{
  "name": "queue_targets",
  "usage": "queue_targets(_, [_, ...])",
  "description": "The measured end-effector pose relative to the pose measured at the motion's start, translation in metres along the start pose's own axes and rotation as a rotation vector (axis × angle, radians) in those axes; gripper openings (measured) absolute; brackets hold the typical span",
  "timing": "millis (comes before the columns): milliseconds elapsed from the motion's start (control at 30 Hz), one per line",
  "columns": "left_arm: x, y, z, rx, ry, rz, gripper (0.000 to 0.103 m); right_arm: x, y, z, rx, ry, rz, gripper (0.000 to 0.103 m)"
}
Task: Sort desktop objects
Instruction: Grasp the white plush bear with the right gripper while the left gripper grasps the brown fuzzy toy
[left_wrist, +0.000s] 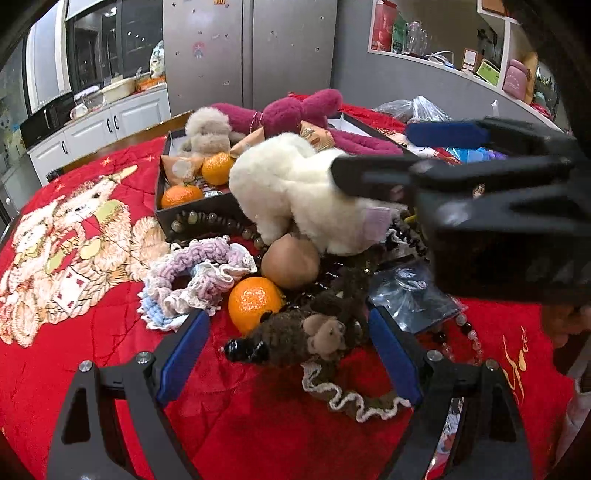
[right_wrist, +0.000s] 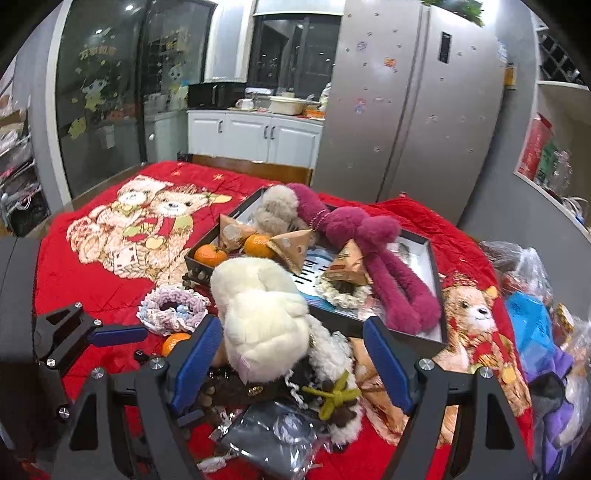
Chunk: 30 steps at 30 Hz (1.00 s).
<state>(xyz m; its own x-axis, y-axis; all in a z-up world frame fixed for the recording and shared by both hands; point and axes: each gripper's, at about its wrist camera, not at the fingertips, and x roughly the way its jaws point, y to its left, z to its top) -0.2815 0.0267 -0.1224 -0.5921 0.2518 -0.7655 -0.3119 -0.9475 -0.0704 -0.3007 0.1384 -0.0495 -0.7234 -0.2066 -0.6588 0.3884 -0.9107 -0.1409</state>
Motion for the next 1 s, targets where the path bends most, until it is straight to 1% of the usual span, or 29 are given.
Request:
queue_targets(100, [0.008, 0.004, 0.002, -0.005, 0.014, -0.003, 0.089, 0.023, 0.003, 0.0, -0.013, 0.032, 0.034, 0.081])
queue_targets(267, [0.02, 0.009, 0.001, -0.021, 0.04, -0.028, 0.089, 0.051, 0.01, 0.0, -0.04, 0.066, 0.051, 0.081])
queue_targets(333, [0.022, 0.011, 0.001, -0.034, 0.048, -0.051, 0.089, 0.057, 0.01, -0.002, -0.035, 0.068, 0.066, 0.081])
queue_targets(433, [0.023, 0.012, 0.001, -0.04, 0.057, -0.067, 0.088, 0.064, 0.009, -0.004, -0.021, 0.076, 0.087, 0.081])
queue_targets(467, [0.023, 0.012, 0.001, -0.039, 0.055, -0.07, 0.087, 0.065, 0.007, -0.005, -0.007, 0.075, 0.102, 0.079])
queue_targets(500, [0.023, 0.012, 0.0, -0.036, 0.055, -0.074, 0.084, 0.066, 0.004, -0.005, 0.002, 0.078, 0.109, 0.074])
queue_targets(533, [0.023, 0.011, 0.0, -0.033, 0.058, -0.08, 0.08, 0.067, 0.003, -0.005, 0.01, 0.083, 0.115, 0.063])
queue_targets(567, [0.022, 0.011, 0.0, -0.032, 0.06, -0.084, 0.079, 0.067, 0.001, -0.005, 0.02, 0.088, 0.132, 0.06])
queue_targets(600, [0.021, 0.01, -0.001, -0.032, 0.061, -0.084, 0.077, 0.066, 0.0, -0.006, 0.027, 0.086, 0.14, 0.06])
queue_targets(667, [0.021, 0.009, -0.001, -0.029, 0.068, -0.075, 0.075, 0.065, 0.0, -0.007, 0.029, 0.084, 0.14, 0.054])
queue_targets(733, [0.02, 0.009, -0.002, -0.03, 0.068, -0.073, 0.071, 0.063, 0.004, -0.007, 0.014, 0.081, 0.13, 0.053])
queue_targets(867, [0.02, 0.009, -0.002, -0.035, 0.065, -0.071, 0.068, 0.06, 0.008, -0.008, -0.005, 0.078, 0.114, 0.052])
queue_targets(1000, [0.019, 0.007, -0.003, -0.031, 0.063, -0.066, 0.064, 0.058, 0.005, -0.009, 0.005, 0.075, 0.119, 0.051])
